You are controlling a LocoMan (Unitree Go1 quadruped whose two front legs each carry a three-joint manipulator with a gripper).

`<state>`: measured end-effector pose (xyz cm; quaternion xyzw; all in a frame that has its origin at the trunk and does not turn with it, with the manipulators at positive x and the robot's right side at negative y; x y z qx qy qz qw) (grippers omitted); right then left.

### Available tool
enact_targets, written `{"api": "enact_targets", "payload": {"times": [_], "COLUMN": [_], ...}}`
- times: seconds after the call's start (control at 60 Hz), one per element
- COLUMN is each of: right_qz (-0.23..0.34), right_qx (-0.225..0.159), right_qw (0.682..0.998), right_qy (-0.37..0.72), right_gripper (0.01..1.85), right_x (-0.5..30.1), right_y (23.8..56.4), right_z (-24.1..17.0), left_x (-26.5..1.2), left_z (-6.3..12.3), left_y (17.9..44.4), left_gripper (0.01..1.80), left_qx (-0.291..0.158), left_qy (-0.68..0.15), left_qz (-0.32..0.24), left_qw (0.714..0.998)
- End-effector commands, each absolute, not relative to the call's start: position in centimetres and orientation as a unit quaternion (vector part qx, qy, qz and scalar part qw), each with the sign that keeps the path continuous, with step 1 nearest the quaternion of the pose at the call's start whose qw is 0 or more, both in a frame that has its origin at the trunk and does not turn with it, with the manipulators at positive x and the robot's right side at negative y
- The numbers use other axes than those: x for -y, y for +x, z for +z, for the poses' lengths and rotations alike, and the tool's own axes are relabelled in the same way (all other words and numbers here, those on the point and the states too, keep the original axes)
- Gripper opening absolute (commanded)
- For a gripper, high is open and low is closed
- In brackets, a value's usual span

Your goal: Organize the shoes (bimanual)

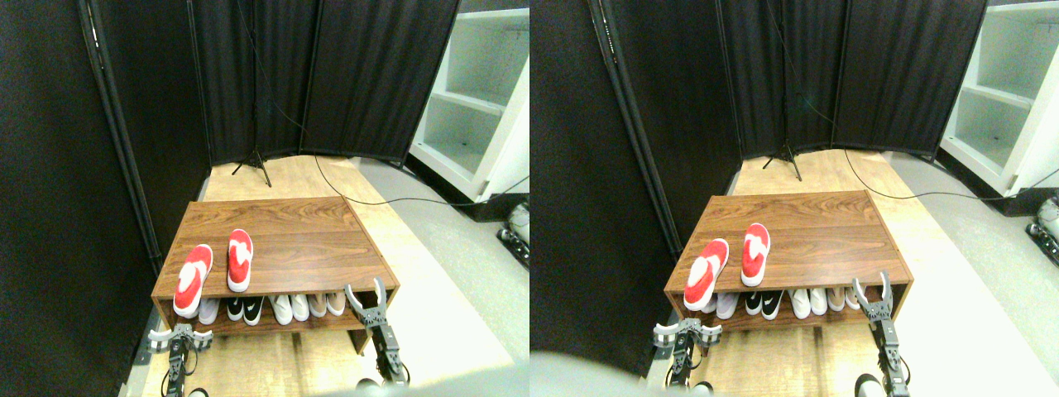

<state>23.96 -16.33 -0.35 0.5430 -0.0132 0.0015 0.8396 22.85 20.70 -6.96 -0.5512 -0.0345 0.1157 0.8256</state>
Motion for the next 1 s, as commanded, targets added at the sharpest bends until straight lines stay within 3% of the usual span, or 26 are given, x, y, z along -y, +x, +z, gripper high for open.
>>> {"api": "enact_targets", "payload": {"times": [0.017,0.2,0.6,1.0], "right_qz": [0.003,0.001,-0.003,0.013], "right_qx": [0.03,0.027,0.026,0.037], "right_qw": [0.841,0.846,0.849,0.851], "right_qy": [0.541,0.532,0.529,0.523], "right_gripper": [0.47,0.46,0.46,0.48], "right_x": [16.4,16.1,15.5,15.4], "right_y": [23.8,23.6,23.8,23.7], "right_z": [0.0,0.0,0.1,0.6], "left_x": [-20.9,-21.4,-20.9,-20.1], "left_z": [-6.5,-6.4,-3.9,-5.1], "left_y": [23.2,23.5,25.3,28.3], "left_gripper": [1.77,1.74,1.68,1.74], "left_qx": [0.049,0.051,0.037,0.029], "left_qy": [-0.56,-0.564,-0.581,-0.604], "left_qz": [0.085,0.076,0.039,0.044], "left_qw": [0.823,0.821,0.812,0.795]}}
